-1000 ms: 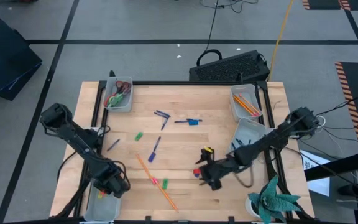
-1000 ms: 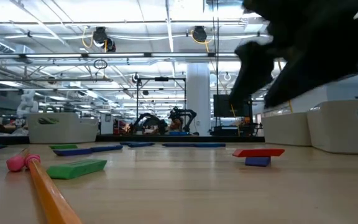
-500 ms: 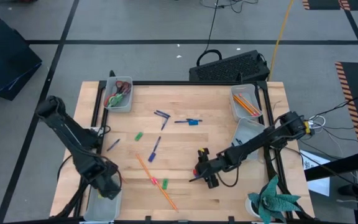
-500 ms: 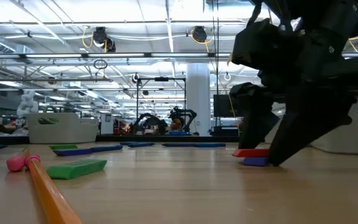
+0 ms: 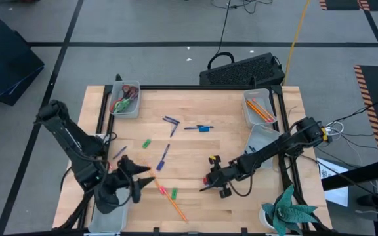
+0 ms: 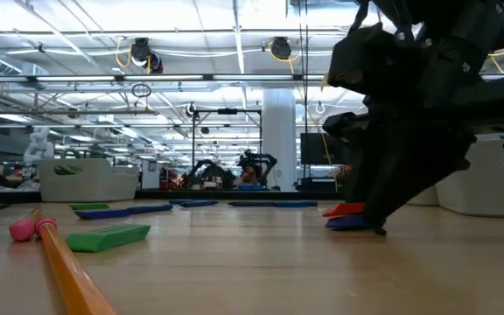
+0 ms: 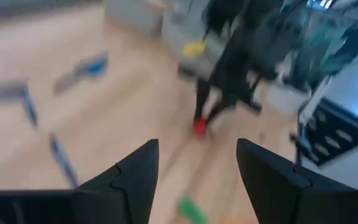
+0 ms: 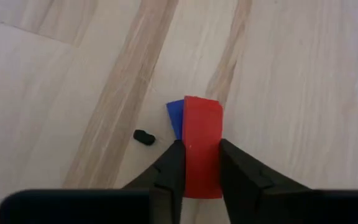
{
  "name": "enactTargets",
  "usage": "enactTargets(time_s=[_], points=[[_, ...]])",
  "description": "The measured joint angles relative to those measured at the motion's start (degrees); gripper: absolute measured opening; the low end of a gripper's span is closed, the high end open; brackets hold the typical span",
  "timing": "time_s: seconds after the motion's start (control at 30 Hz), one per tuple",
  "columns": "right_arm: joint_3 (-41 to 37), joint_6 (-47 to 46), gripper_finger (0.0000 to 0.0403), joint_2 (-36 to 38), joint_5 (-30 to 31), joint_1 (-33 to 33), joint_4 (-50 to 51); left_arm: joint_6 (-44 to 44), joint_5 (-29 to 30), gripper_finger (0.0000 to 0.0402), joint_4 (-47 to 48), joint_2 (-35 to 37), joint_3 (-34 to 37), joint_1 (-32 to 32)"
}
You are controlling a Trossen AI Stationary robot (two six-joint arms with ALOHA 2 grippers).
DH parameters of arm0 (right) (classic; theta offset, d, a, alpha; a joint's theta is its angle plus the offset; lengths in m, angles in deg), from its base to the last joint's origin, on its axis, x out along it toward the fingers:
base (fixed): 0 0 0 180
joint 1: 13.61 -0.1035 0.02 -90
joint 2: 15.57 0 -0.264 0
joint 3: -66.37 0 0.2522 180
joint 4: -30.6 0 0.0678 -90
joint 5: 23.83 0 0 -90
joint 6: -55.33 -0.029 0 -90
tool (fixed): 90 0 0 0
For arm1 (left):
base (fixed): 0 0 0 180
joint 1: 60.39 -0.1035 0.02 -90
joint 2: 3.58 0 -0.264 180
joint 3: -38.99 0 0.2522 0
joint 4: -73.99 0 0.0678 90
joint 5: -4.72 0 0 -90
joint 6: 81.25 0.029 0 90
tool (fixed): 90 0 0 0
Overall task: Sort crayons/erasers/pens/pencils in bins
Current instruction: Put the red eraser into the bottom left gray bin
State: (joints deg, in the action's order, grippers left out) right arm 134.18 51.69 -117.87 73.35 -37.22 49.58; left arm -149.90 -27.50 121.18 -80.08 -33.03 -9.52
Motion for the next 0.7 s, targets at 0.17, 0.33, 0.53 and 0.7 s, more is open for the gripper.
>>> enactTargets(time_s=[0.17,0.33,0.53,0.7], points=[[-0.07,-1.34,0.0051,2.71,0.11,-0.46,0.02,22.91,2.73,0.0216,-17.82,-3.37,0.04,-3.84],[-0.04,-3.85,0.0063,4.33,0.37,-0.34,-0.12,33.97,1.44,0.0216,-28.63,-7.41,0.11,-7.88],[-0.55,-5.69,0.0072,3.48,2.01,0.39,-0.35,36.65,-1.22,0.0216,-33.95,-10.9,0.11,-10.38],[-0.83,-6.9,0.0103,3.56,3.24,0.36,-0.62,33.97,-1.25,0.0216,-34.23,-12.85,0.11,-10.51]])
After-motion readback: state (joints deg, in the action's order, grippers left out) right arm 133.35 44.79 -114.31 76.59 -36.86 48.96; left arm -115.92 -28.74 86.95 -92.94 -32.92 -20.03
